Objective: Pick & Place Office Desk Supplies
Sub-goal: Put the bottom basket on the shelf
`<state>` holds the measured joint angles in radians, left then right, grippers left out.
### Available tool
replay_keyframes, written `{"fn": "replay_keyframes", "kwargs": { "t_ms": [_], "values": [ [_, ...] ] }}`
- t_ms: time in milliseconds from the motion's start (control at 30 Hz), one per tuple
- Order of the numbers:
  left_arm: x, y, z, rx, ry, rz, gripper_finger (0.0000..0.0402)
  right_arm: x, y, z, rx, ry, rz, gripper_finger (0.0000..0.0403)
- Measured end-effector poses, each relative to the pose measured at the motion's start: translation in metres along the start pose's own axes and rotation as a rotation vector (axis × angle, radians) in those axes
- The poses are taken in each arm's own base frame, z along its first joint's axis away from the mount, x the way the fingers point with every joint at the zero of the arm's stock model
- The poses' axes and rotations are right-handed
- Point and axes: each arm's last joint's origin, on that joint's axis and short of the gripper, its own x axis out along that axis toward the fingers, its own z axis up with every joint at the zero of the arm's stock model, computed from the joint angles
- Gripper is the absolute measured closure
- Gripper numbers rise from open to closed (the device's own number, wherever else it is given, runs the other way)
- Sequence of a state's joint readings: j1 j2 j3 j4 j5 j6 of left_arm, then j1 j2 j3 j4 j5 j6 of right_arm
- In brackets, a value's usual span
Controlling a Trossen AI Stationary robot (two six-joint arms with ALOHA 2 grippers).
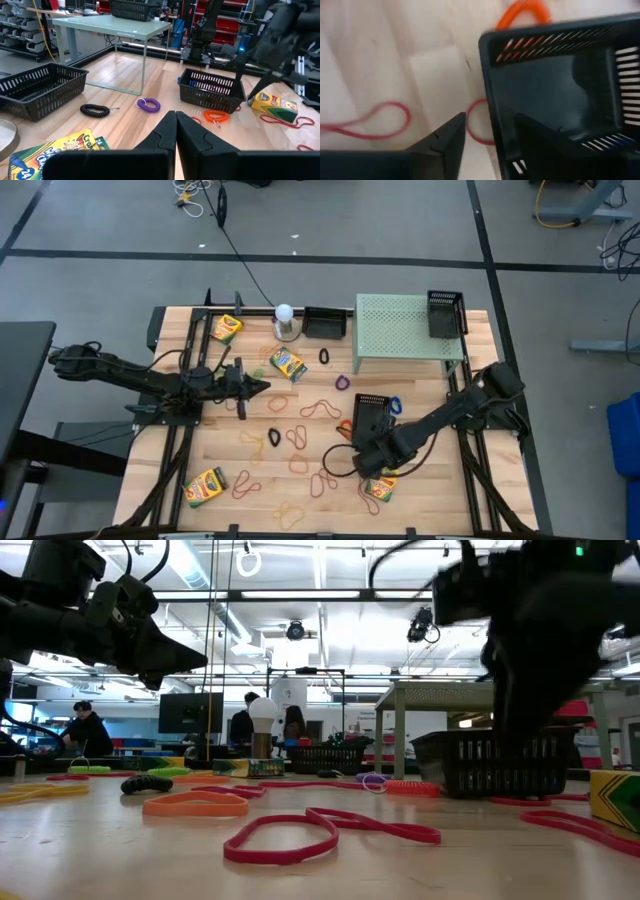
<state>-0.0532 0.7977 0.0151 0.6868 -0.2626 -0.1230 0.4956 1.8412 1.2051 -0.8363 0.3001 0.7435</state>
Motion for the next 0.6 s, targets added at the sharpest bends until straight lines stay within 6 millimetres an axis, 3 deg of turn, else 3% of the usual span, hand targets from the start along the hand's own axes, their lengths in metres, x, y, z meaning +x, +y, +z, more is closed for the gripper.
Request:
{"fn": "replay_keyframes", "kwargs": {
  "t_ms": [100,233,467,600],
  "values": [
    [0.001,0.000,-0.002,0.002,0.012,0.001,0.0391,0.001,0.000,0.003,-0.033,0.011,0.002,0.0286],
    [0.002,0.000,-0.004,0.006,0.031,0.004,0.0391,-0.012,0.000,0.006,-0.057,-0.003,-0.012,0.0383],
    [0.003,0.000,-0.004,0.008,0.029,0.004,0.0391,-0.078,-0.002,0.028,-0.189,-0.082,0.032,0.0393],
    [0.003,-0.001,-0.002,0.003,0.010,-0.002,0.0391,-0.134,-0.024,0.042,-0.271,-0.159,-0.017,0.0391]
  ]
}}
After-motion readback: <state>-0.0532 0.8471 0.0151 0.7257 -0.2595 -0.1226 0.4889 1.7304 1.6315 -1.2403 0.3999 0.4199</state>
